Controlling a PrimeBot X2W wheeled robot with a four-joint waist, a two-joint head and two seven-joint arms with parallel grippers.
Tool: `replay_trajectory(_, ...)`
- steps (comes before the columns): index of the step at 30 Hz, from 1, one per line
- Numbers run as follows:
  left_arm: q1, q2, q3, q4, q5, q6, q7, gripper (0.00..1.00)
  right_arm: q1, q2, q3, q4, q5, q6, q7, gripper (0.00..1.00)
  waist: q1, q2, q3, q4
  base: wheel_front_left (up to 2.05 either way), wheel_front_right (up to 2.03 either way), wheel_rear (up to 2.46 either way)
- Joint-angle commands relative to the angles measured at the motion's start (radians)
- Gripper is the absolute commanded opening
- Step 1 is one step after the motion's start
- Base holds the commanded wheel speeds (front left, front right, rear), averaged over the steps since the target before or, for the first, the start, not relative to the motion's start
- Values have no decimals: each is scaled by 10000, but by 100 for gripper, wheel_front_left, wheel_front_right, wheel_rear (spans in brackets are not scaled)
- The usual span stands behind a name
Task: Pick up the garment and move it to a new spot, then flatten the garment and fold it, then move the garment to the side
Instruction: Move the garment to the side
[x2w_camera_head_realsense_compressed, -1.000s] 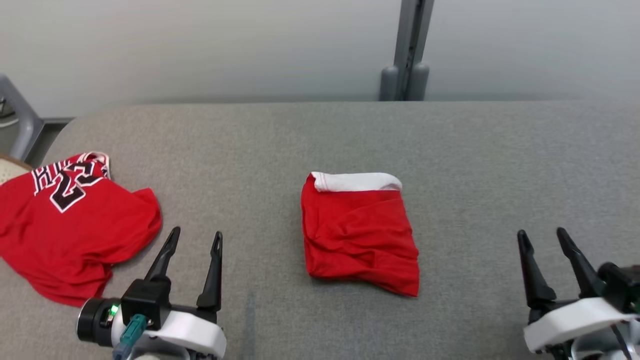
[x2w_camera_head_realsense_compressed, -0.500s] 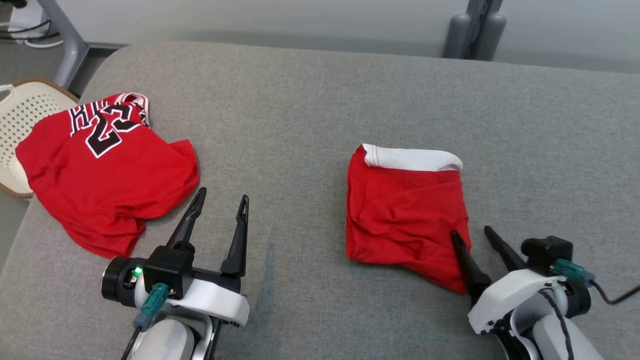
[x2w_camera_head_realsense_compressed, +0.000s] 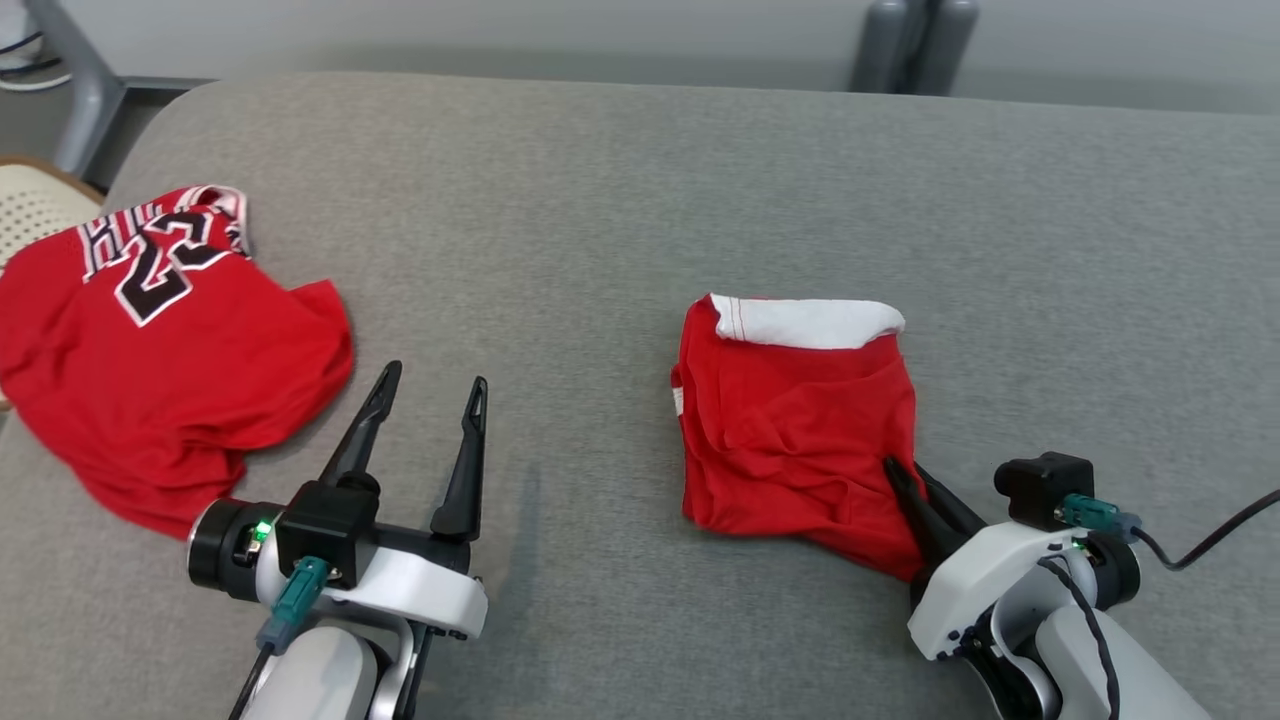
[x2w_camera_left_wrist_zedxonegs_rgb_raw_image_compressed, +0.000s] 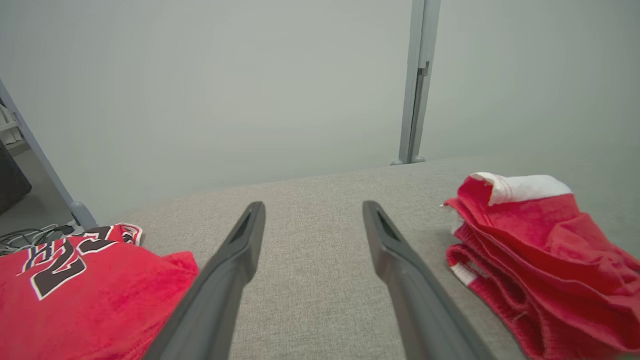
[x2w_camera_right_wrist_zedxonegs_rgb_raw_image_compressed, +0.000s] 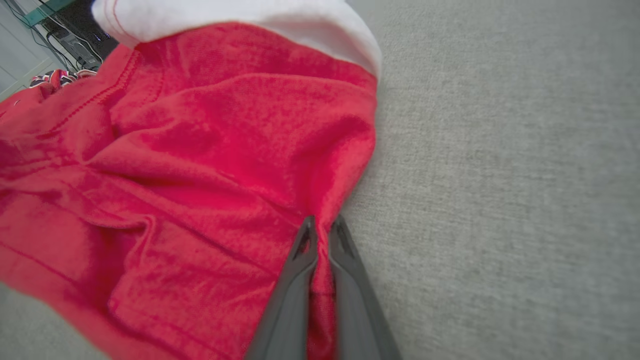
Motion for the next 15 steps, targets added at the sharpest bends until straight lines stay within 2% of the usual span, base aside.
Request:
replay_trajectory(1, -102, 64, 29, -49, 65, -2, -32, 100, -44, -150, 17, 85, 31, -4, -51, 0, 0, 0, -39, -257, 0, 0, 0)
replay_trajectory(15, -106, 435, -111, -669, 335, -75, 97, 100, -883, -980, 1529, 367, 385, -4, -628, 0, 0, 0, -70, -3227, 0, 0, 0)
